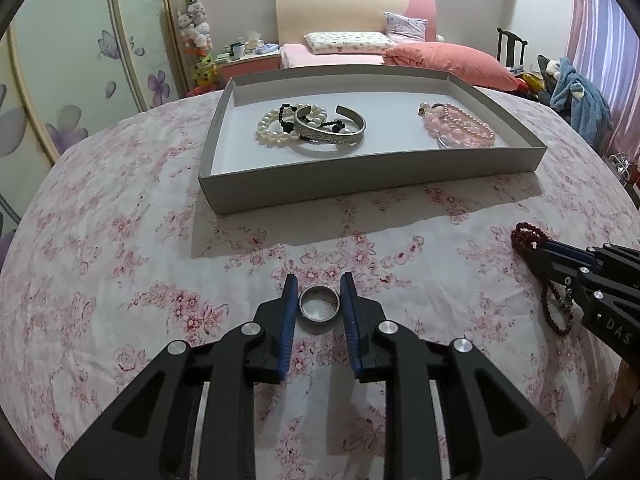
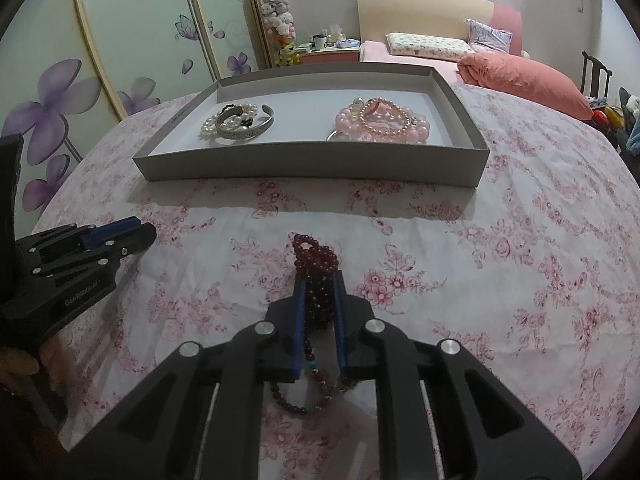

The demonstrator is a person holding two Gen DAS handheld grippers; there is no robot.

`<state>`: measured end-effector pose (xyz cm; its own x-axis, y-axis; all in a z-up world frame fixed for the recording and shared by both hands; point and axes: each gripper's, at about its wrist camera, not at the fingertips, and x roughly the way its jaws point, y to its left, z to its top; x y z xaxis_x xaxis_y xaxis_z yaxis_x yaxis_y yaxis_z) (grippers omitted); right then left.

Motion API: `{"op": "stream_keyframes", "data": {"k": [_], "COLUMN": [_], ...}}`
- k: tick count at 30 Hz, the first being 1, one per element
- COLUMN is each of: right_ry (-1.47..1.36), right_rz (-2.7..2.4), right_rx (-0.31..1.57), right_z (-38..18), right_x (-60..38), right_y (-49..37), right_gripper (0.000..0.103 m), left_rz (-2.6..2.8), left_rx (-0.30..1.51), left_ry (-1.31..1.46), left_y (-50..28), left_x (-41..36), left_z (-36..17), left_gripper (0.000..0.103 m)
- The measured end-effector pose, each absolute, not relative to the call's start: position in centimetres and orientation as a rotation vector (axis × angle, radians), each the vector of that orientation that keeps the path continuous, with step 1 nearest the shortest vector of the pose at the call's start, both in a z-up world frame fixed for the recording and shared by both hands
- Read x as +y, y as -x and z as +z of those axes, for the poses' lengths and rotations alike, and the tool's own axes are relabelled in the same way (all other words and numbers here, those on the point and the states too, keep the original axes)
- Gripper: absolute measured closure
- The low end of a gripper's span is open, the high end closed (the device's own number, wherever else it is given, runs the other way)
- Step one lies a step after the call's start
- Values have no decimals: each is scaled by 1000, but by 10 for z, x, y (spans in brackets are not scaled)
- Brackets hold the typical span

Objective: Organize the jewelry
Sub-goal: 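Lift the beaded bracelet and silver ring and carry both toward the tray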

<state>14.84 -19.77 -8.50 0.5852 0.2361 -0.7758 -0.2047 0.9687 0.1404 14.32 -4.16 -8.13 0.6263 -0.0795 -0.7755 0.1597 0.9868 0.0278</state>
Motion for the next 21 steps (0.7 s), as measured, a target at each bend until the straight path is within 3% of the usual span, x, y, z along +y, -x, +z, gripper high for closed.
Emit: {"op": "stream_keyframes", "data": {"k": [21], "right_ry": [-68], "right_rz": [252], "right_rx": [885], "right_z": [-75], "right_x": [-204], "right_y": [-147], "right_gripper": [95], "left_rz": [-168], "left_rx": [869], "left_ry": [-20], "left_y": [-132], "left_x": [-28], "left_z": [-78], "left_gripper": [80]}}
